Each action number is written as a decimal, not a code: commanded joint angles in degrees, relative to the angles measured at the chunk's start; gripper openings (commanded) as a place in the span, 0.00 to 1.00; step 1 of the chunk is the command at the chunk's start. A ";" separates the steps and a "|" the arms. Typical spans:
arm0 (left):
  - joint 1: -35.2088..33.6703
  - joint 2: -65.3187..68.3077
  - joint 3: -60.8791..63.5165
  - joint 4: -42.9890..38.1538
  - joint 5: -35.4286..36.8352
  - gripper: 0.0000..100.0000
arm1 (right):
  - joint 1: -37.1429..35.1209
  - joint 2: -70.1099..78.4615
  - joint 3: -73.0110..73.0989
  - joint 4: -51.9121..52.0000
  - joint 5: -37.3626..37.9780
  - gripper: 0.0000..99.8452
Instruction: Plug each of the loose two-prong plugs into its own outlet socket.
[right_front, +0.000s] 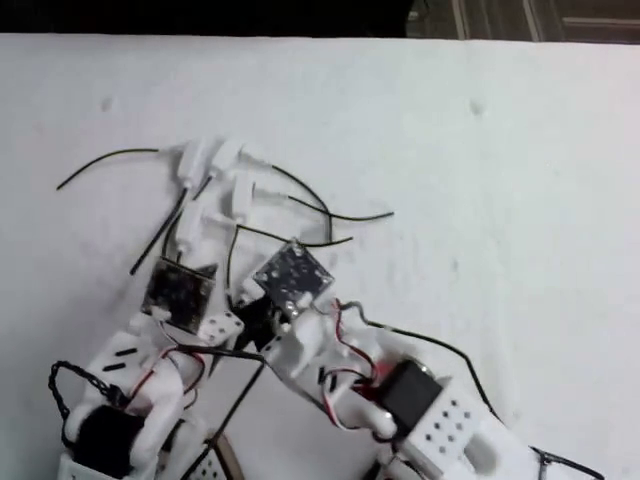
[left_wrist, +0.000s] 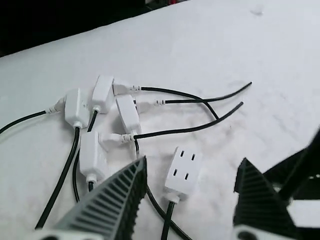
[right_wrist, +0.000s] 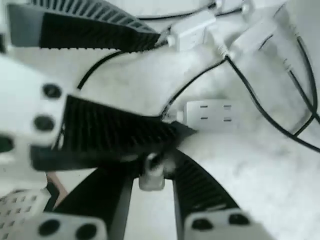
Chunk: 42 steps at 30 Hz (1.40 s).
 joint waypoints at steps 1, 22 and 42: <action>3.30 0.04 -1.49 1.67 -2.90 0.28 | -0.40 2.42 -4.66 -1.71 0.26 0.02; -16.66 0.04 -2.55 -1.93 4.04 0.28 | 9.89 20.09 -5.36 -23.08 5.45 0.02; -16.66 0.04 -1.05 -3.52 3.96 0.28 | 15.16 45.67 -5.45 -45.41 11.69 0.02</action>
